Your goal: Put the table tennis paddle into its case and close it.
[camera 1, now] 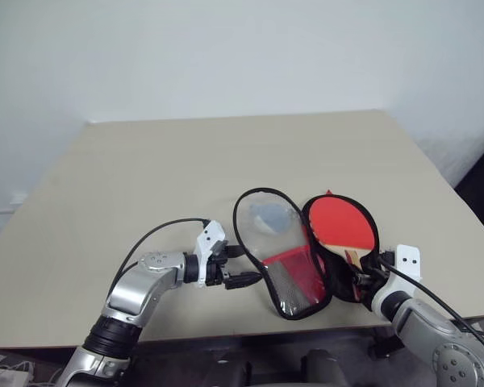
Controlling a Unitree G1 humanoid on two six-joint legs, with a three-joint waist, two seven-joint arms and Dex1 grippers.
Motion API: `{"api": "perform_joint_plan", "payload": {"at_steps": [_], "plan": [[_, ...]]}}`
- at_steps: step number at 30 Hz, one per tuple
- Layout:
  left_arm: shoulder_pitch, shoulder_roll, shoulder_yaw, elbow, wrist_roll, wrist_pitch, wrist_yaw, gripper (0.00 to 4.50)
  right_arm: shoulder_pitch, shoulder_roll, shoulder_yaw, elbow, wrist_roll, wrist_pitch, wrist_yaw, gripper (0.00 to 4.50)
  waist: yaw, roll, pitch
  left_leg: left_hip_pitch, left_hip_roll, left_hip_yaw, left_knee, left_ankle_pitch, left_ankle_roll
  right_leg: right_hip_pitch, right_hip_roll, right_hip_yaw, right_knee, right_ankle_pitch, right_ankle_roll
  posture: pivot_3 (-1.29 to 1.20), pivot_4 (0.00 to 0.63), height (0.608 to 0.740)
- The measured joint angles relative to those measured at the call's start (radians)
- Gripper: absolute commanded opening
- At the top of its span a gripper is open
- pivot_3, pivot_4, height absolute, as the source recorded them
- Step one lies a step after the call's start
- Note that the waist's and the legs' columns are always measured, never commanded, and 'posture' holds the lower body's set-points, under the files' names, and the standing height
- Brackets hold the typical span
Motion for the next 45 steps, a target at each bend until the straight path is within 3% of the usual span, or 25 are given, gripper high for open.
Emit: {"api": "perform_joint_plan", "payload": {"at_steps": [16, 17, 25, 30, 34, 38, 45], "plan": [[0.0, 0.002, 0.0, 0.0, 0.001, -0.001, 0.0, 4.5, -0.041, -0.005, 0.037, 0.081, -0.1, -0.06, 0.0, 1.17, 0.023, -0.002, 0.0, 0.0, 0.0, 0.001, 0.002, 0.0, 0.0, 0.0, 0.0, 0.0, -0.001, 0.0, 0.0, 0.0, 0.0, 0.74], [0.0, 0.002, 0.0, 0.0, 0.001, -0.001, 0.0, 4.5, -0.041, -0.005, 0.045, 0.086, -0.112, -0.068, 0.0, 1.94, 0.023, -0.003, 0.0, 0.0, 0.0, 0.001, 0.002, 0.0, 0.0, 0.001, 0.0, 0.0, -0.001, 0.0, 0.0, 0.0, 0.0, 0.74], [0.0, 0.002, 0.0, 0.0, 0.002, -0.003, 0.0, 4.5, -0.053, -0.021, 0.055, 0.102, -0.129, -0.104, 0.02, 4.45, 0.023, -0.003, 0.0, 0.0, 0.0, 0.001, 0.001, 0.0, 0.0, 0.0, 0.0, 0.0, -0.001, 0.0, 0.001, 0.0, 0.0, 0.74], [-0.01, 0.0, -0.001, 0.014, 0.006, -0.007, 0.0, 4.5, -0.058, -0.168, -0.018, 0.136, -0.077, -0.109, 0.172, 4.45, 0.024, -0.002, 0.001, -0.001, -0.001, 0.001, 0.002, 0.0, 0.0, 0.0, 0.0, 0.0, -0.001, 0.0, 0.001, 0.0, 0.0, 0.74], [-0.041, -0.021, -0.012, 0.036, 0.019, -0.012, -0.004, 4.5, -0.086, -0.267, -0.216, 0.164, 0.089, -0.108, 0.339, 4.45, 0.023, -0.003, 0.001, -0.001, 0.0, 0.002, 0.002, 0.0, 0.001, 0.001, 0.0, 0.0, -0.001, 0.001, 0.001, 0.0, 0.0, 0.74], [-0.078, -0.064, -0.038, 0.074, 0.028, -0.031, -0.017, 4.5, -0.128, -0.279, -0.299, 0.202, 0.199, -0.147, 0.439, 4.45, 0.021, -0.003, 0.001, -0.001, 0.0, 0.003, 0.003, -0.001, 0.001, 0.001, 0.0, 0.0, -0.002, 0.001, 0.002, 0.0, 0.0, 0.74], [-0.157, -0.172, -0.095, 0.177, 0.062, -0.071, -0.022, 4.5, -0.229, -0.217, -0.279, 0.305, 0.14, -0.264, 0.358, 4.45, 0.023, -0.002, 0.001, -0.005, 0.0, 0.003, 0.004, -0.001, 0.003, 0.001, 0.0, 0.0, -0.01, 0.006, 0.006, 0.0, 0.0, 0.74]]}}
